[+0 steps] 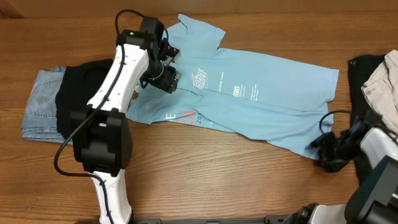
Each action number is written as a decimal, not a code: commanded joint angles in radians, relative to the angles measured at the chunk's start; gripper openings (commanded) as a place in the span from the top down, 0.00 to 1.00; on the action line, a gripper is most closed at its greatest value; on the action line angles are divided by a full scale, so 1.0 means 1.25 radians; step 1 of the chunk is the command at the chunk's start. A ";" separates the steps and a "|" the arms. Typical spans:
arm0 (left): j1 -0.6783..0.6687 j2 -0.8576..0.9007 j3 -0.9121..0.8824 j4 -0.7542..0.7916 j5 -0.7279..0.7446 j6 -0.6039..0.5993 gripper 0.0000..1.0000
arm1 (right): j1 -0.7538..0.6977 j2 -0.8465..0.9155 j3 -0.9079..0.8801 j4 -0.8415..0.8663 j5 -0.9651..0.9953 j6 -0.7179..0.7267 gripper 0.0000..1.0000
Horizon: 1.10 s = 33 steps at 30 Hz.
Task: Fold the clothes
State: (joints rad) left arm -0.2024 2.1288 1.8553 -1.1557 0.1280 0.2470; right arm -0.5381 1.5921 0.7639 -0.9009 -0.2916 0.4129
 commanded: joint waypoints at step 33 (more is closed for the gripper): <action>0.042 0.007 -0.188 -0.054 -0.006 -0.096 0.40 | -0.001 0.002 0.176 -0.011 0.172 -0.013 0.96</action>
State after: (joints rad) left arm -0.1642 2.1311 1.6382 -1.2411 0.1226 0.1528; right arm -0.5362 1.5929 0.9630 -0.9176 -0.0631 0.3988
